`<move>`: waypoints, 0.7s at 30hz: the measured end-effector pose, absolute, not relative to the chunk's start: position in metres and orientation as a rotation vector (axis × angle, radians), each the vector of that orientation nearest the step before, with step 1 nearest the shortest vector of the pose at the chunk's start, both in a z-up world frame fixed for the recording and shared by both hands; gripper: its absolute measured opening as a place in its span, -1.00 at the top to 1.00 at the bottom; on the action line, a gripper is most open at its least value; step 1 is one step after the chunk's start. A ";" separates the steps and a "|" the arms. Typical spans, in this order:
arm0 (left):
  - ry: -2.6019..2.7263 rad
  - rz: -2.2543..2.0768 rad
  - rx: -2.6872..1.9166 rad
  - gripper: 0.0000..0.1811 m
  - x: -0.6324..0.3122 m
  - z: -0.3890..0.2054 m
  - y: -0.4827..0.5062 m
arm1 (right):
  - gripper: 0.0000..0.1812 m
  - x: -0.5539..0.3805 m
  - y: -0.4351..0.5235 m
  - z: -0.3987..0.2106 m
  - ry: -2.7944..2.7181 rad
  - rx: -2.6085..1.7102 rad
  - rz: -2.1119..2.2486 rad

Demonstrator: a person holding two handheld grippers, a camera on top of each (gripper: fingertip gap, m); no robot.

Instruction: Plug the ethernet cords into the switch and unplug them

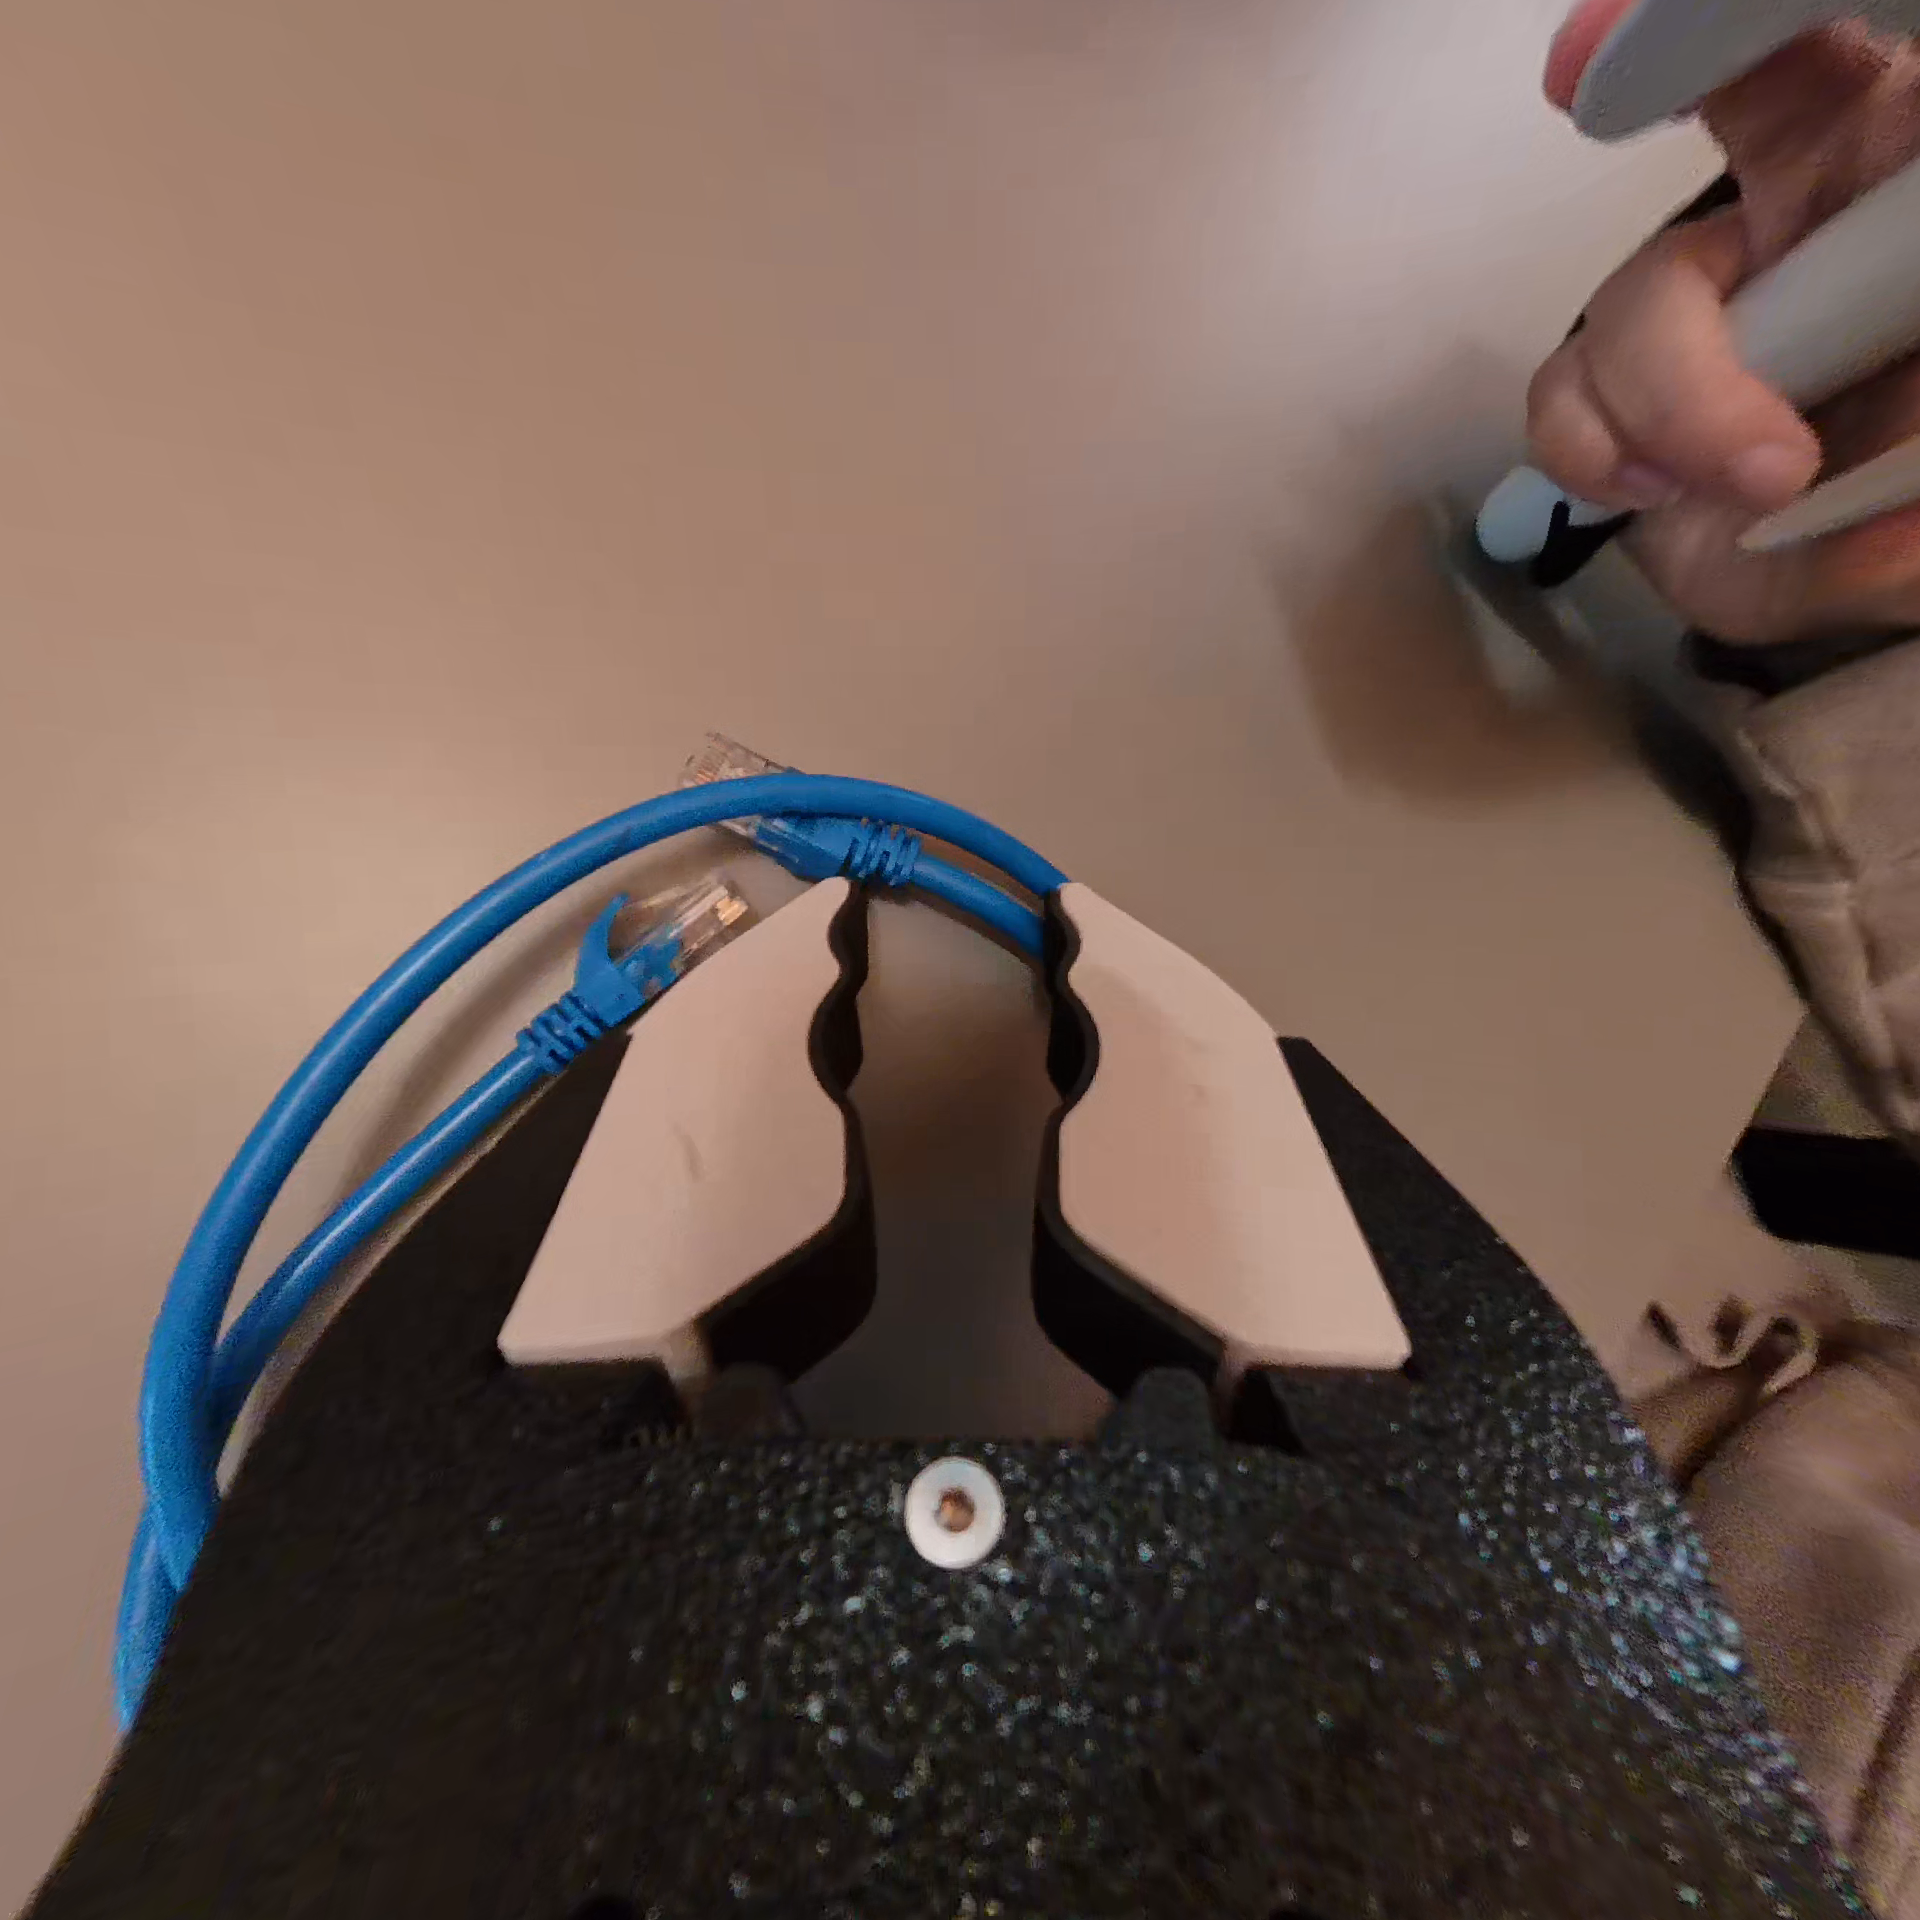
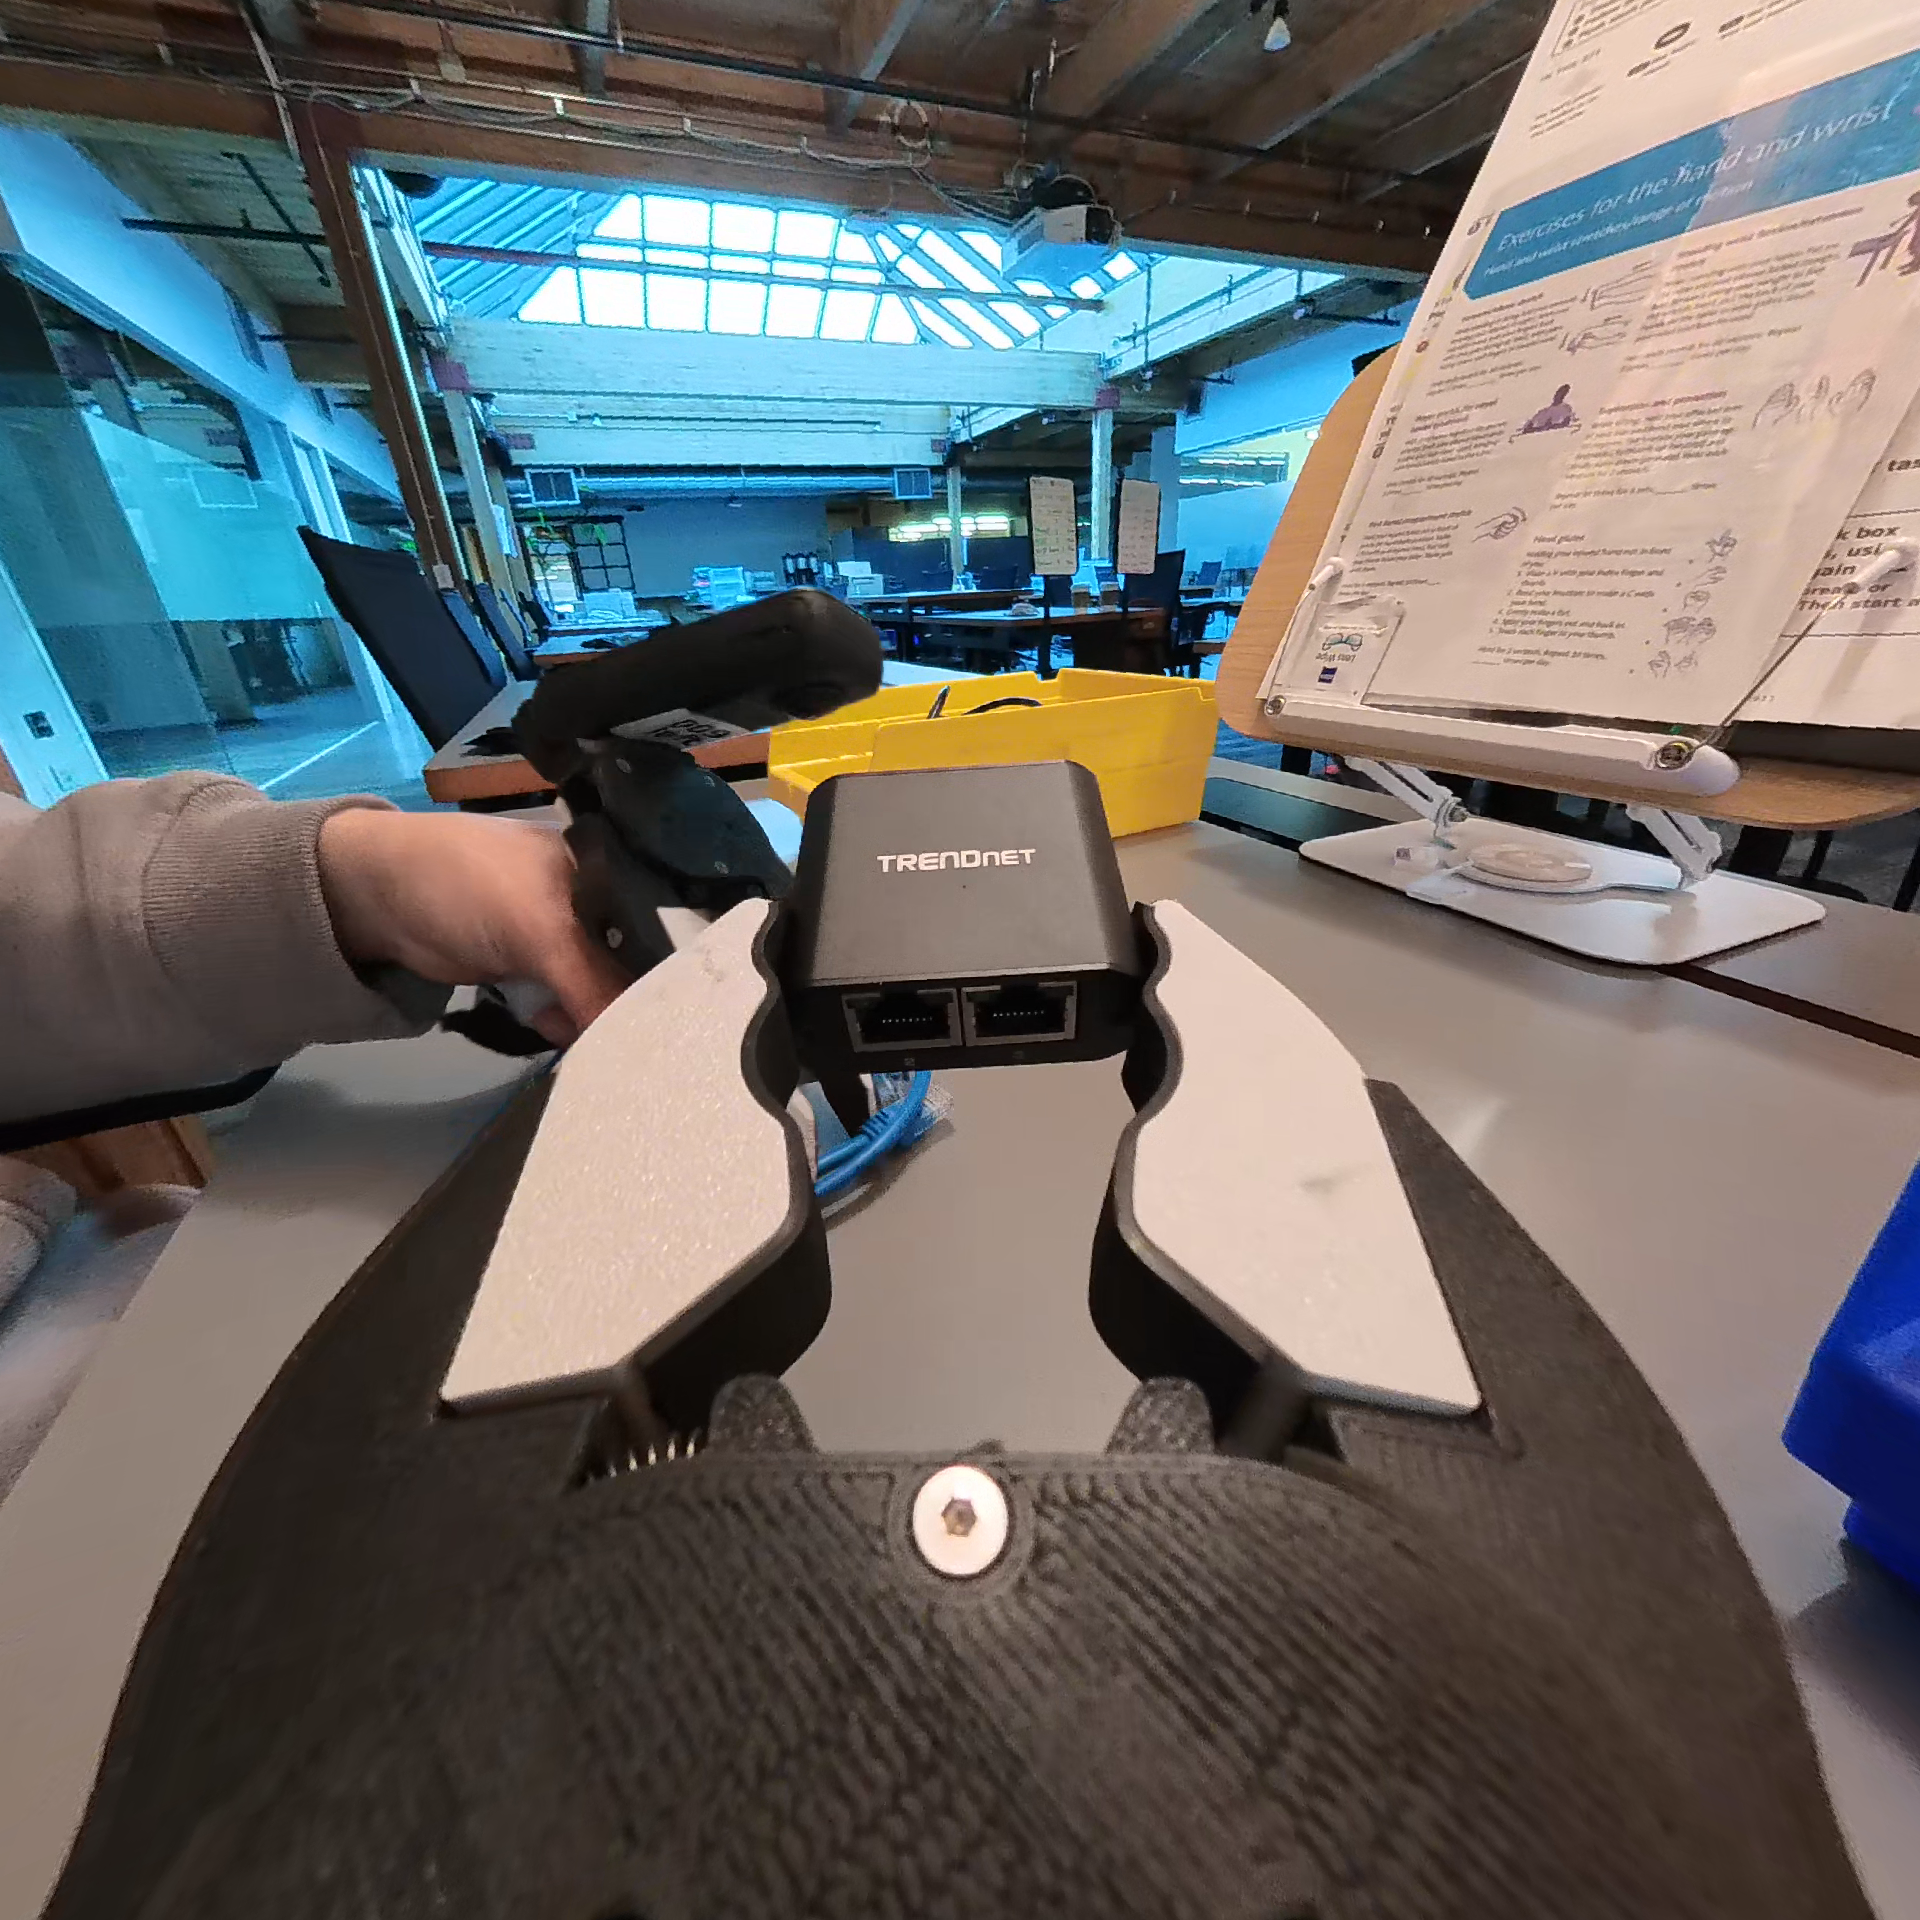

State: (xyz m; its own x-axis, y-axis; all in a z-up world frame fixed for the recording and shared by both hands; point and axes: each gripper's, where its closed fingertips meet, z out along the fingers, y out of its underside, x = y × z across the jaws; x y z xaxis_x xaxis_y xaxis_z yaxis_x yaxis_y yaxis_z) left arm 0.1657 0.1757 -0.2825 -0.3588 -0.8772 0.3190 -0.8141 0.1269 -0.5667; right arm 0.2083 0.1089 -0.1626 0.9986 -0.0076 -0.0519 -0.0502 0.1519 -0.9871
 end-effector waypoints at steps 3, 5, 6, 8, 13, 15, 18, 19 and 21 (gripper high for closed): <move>2.405 -1.022 -1.590 0.79 0.157 -0.281 0.172 | 0.31 0.208 0.108 -0.162 0.049 -1.411 0.040; 2.462 -1.010 -1.485 0.86 0.153 -0.277 0.173 | 0.31 0.209 0.108 -0.162 0.052 -1.408 0.043; 2.487 -0.989 -1.459 0.89 0.150 -0.276 0.175 | 0.31 0.209 0.108 -0.162 0.052 -1.407 0.046; 2.542 -0.984 -1.412 0.92 0.144 -0.270 0.177 | 0.31 0.209 0.108 -0.162 0.052 -1.406 0.046; 2.611 -1.242 -1.328 0.95 0.133 -0.232 0.169 | 0.31 0.209 0.107 -0.161 0.054 -1.402 0.049; 2.590 -1.590 -1.356 0.95 0.126 -0.194 0.159 | 0.31 0.210 0.106 -0.160 0.055 -1.395 0.050; 2.440 -2.168 -1.467 0.95 0.121 -0.133 0.164 | 0.31 0.211 0.103 -0.158 0.064 -1.368 0.057; 2.378 -2.336 -1.501 0.95 0.121 -0.119 0.171 | 0.31 0.212 0.101 -0.157 0.071 -1.357 0.060; 2.262 -2.544 -1.599 0.95 0.128 -0.113 0.194 | 0.31 0.214 0.099 -0.155 0.083 -1.336 0.073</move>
State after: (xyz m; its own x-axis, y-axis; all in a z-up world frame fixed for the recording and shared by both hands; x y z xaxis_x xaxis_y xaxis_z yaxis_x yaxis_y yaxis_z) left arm 0.1279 0.1941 -0.1132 -0.4863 -0.0711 0.8709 -0.8566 -0.1578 -0.4912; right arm 0.2144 0.0989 -0.1553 0.9947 0.0054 -0.1027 -0.1011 0.2312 -0.9676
